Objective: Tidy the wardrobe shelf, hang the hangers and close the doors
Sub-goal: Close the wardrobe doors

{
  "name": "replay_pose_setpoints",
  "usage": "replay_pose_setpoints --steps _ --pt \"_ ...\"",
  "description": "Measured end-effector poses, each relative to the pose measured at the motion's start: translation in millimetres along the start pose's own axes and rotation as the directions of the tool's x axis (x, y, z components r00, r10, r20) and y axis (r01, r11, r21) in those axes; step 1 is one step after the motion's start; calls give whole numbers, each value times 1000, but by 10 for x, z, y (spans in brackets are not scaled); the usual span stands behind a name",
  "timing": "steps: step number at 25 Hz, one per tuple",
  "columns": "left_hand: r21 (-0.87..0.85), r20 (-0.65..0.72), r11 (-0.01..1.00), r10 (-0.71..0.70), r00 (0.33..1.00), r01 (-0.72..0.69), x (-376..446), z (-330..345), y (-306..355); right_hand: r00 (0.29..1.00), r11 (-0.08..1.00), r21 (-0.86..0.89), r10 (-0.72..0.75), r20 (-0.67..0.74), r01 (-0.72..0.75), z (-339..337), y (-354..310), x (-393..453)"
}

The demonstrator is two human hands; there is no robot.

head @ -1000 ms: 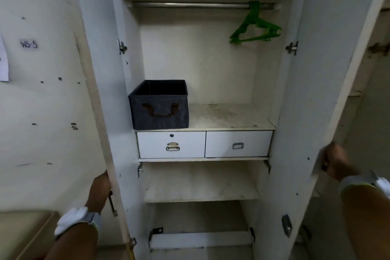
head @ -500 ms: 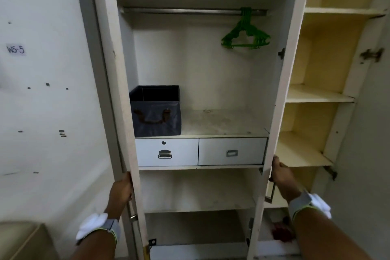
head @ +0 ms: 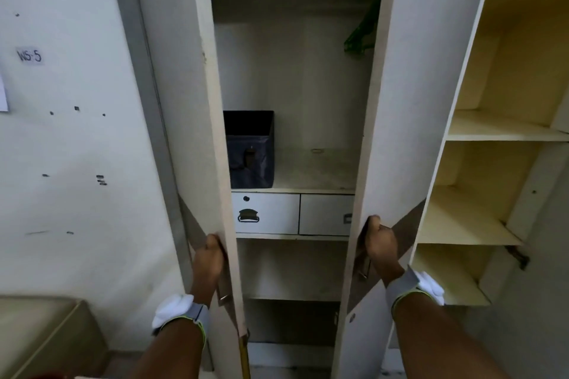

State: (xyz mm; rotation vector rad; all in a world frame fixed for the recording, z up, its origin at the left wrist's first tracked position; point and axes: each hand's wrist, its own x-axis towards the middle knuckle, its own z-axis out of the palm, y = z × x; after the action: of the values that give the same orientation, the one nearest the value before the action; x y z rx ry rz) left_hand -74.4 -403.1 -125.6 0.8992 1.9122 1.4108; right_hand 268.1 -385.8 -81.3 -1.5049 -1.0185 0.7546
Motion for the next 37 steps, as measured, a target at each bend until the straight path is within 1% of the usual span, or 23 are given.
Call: replay_pose_setpoints --steps 1,2,3,5,6,8,10,14,17,22,26,31,35,37 --pt "15 32 999 29 999 -30 -20 61 56 1000 1000 -16 -8 -14 8 80 -24 4" --pt "24 32 999 48 998 -49 -5 138 93 1000 998 -62 11 -9 -11 193 -30 54" --pt "13 23 999 49 999 -50 2 221 132 999 997 -60 37 -20 -38 303 -28 129" --pt "-27 2 999 20 1000 -20 12 413 184 996 994 -75 86 9 -85 500 -48 247" --pt "-39 -5 999 31 999 -32 -14 522 213 996 992 -93 88 21 -86 571 -73 279" --pt "-91 39 992 91 995 -87 -5 752 252 997 989 -131 79 25 -75 760 -103 373" --pt "-108 84 986 136 987 -127 43 963 301 997 985 -158 79 18 -75 912 -125 464" --pt "-61 170 977 212 962 -204 292 1336 368 995 985 -141 101 3 -99 1177 -158 635" --pt "-44 199 963 268 942 -265 430 1545 434 994 985 -136 111 19 -108 1303 -190 728" --pt "9 257 962 263 930 -274 671 1876 598 997 988 -143 70 39 -64 1503 -209 963" --pt "45 262 965 239 935 -260 846 2072 683 996 991 -125 50 76 -40 1690 -184 1183" --pt "117 275 933 298 914 -339 997 2220 789 991 995 -84 64 116 -54 1875 -191 1445" --pt "230 270 884 343 900 -407 1049 2305 821 987 995 -67 86 138 -77 1982 -198 1628" --pt "211 275 891 341 899 -402 1077 2340 858 985 995 -59 92 147 -85 2016 -185 1701"
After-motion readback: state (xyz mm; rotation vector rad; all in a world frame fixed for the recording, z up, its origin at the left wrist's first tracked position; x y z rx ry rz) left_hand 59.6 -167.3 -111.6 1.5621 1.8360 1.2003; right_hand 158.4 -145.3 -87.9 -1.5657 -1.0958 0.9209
